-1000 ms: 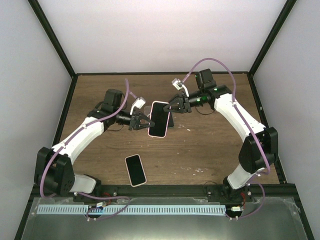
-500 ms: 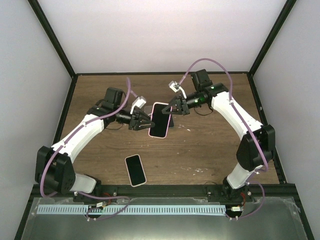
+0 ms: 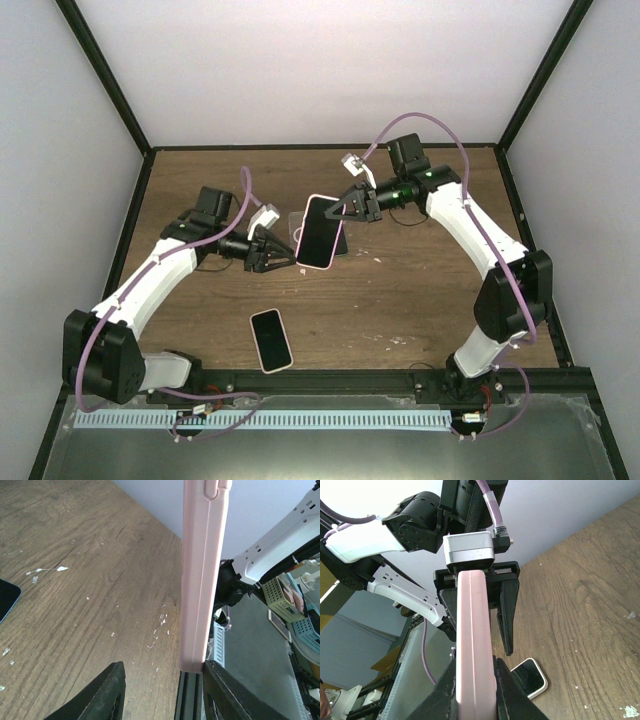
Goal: Take the phone out of the phone case
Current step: Remove the phone case from the phone.
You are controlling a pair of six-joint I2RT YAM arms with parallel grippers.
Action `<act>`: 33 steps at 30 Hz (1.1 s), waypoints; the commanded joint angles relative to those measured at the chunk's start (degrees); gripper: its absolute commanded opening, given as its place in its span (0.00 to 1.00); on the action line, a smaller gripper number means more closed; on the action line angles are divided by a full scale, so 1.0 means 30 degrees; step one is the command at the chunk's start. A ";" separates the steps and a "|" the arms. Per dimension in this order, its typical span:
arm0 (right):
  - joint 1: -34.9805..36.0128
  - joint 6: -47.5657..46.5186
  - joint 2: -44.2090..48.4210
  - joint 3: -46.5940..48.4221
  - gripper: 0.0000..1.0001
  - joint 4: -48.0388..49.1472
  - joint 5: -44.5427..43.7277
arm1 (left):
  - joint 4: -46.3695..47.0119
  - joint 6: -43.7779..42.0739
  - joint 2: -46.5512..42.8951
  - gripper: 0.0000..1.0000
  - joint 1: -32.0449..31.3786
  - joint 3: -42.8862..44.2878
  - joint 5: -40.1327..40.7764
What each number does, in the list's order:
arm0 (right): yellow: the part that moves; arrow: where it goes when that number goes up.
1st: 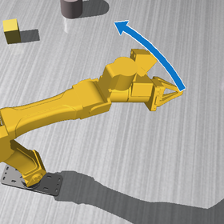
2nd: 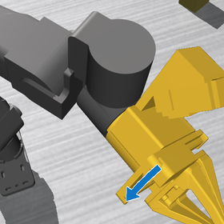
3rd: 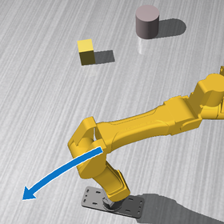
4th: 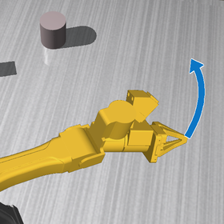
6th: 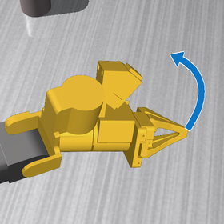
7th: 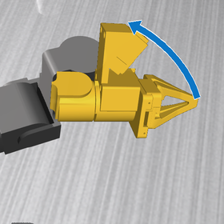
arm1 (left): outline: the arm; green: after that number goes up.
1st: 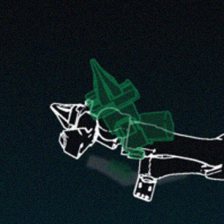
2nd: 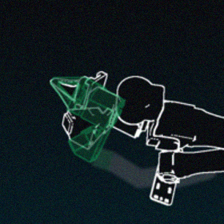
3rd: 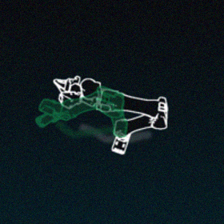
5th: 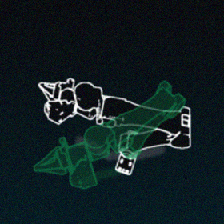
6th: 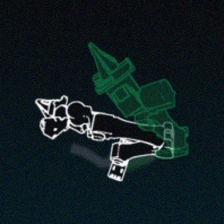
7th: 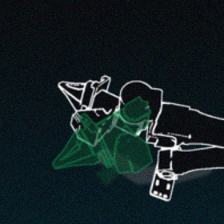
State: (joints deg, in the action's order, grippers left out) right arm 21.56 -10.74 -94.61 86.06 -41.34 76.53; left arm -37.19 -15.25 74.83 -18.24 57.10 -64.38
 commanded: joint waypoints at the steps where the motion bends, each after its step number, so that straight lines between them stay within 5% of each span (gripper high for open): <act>1: -0.0068 0.0680 0.0947 0.0148 0.01 0.0654 0.1906 | 0.0557 -0.0171 -0.0173 0.43 0.0081 -0.0167 0.0323; 22: 0.0795 -0.0052 0.1755 -0.0260 0.01 -0.0596 0.5404 | 0.4478 0.2062 0.1481 0.25 0.0125 -0.0371 0.5424; 33: 0.0916 -0.0052 0.1816 -0.0435 0.01 -0.0097 0.3892 | 0.6539 0.3164 0.0203 0.37 -0.0416 -0.0616 0.0917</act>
State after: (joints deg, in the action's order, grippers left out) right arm 21.61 -12.91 -92.71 84.25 -39.33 76.27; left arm -26.63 -8.82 77.87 -18.50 55.70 -59.72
